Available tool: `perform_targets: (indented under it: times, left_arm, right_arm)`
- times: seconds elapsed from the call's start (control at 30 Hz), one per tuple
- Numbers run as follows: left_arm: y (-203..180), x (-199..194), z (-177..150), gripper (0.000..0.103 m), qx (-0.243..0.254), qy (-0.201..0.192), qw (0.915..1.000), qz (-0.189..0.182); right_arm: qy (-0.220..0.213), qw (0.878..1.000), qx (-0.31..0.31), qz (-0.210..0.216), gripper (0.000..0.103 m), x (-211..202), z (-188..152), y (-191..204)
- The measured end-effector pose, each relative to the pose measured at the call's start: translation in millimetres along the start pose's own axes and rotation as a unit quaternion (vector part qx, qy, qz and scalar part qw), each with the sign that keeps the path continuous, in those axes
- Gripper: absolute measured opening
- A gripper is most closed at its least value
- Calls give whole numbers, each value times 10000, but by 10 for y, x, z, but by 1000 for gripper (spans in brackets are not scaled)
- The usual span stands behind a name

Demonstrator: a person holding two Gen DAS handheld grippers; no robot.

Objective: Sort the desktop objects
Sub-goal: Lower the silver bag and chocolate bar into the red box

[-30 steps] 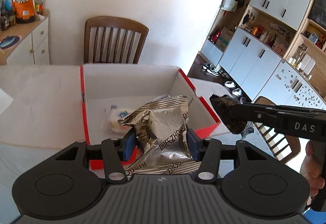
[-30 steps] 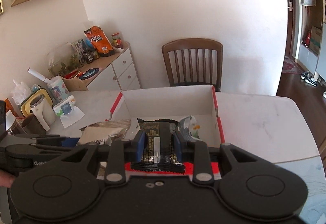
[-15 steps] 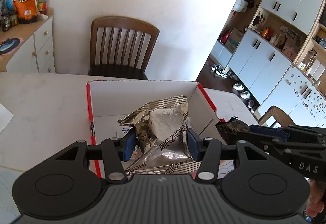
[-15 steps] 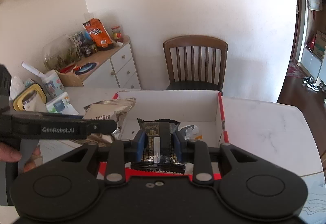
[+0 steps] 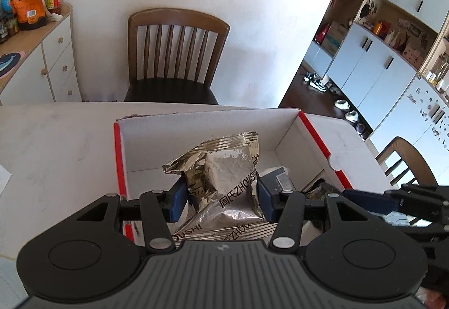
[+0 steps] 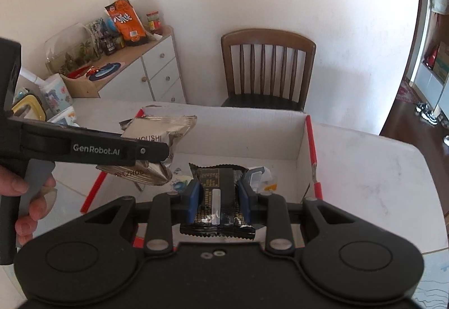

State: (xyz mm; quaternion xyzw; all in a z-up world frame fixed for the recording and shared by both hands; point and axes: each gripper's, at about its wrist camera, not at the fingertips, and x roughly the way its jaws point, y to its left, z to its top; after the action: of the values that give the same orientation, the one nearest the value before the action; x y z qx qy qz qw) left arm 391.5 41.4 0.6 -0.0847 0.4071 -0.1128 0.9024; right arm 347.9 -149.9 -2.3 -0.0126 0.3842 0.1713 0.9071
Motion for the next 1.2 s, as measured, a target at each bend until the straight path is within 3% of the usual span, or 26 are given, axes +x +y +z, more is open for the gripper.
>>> perform_targets:
  times: [0.83,1.2]
  left_arm:
    - [125,726,11,51,-6,773,9969,150]
    - [76,882,-49,52,-11,1014,9948,77]
  right_arm:
    - [812,9965,-160,92,29,645,-167,31]
    - [933,9956,7,125,29,692,-257,-8]
